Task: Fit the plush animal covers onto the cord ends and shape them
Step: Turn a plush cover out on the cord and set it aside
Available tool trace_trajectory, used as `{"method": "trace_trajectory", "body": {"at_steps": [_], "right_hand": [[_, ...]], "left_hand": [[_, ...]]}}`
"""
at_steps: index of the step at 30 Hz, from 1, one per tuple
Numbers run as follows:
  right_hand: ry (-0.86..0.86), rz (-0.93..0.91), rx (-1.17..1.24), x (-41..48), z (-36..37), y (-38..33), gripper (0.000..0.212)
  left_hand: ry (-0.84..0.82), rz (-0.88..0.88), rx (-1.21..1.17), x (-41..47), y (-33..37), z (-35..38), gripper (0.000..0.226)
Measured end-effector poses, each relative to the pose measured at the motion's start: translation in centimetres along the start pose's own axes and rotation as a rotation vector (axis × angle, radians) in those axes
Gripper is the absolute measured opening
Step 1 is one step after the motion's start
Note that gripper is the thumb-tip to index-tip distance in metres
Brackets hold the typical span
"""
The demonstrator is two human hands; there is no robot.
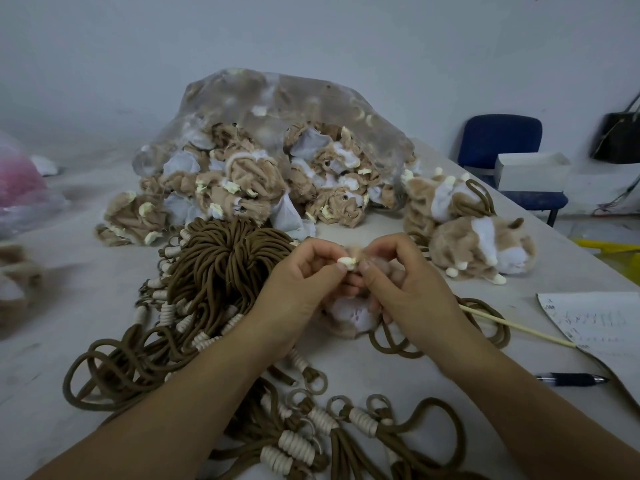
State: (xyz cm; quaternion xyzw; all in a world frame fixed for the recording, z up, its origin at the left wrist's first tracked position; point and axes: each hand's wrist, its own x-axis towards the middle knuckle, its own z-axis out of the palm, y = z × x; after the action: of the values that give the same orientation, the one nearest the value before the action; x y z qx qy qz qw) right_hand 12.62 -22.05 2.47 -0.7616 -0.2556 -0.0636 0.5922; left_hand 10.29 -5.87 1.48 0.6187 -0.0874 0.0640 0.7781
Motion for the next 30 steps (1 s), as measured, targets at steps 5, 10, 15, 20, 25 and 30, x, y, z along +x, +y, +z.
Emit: {"method": "trace_trajectory", "body": {"at_steps": [5, 10, 15, 20, 25, 30], "right_hand": [[-0.012, -0.001, 0.018, 0.1, 0.1, 0.1, 0.014], [-0.001, -0.048, -0.164, 0.0, 0.4, 0.6, 0.014], [0.029, -0.051, -0.215, 0.1, 0.6, 0.8, 0.017], [0.03, -0.016, -0.203, 0.2, 0.3, 0.9, 0.013], [-0.003, 0.016, -0.166, 0.1, -0.1, 0.8, 0.01], [0.006, 0.044, -0.212, 0.3, 0.1, 1.1, 0.01]], "left_hand": [[0.002, 0.018, 0.011, -0.1, 0.1, 0.2, 0.014], [0.028, 0.035, 0.083, -0.1, -0.1, 0.1, 0.004], [0.072, 0.074, 0.184, 0.0, -0.1, 0.1, 0.011], [0.098, 0.072, 0.184, 0.0, 0.2, 0.0, 0.012], [0.072, 0.093, 0.181, -0.1, 0.5, 0.2, 0.007], [0.027, 0.102, 0.194, -0.3, 0.4, 0.3, 0.004]]}}
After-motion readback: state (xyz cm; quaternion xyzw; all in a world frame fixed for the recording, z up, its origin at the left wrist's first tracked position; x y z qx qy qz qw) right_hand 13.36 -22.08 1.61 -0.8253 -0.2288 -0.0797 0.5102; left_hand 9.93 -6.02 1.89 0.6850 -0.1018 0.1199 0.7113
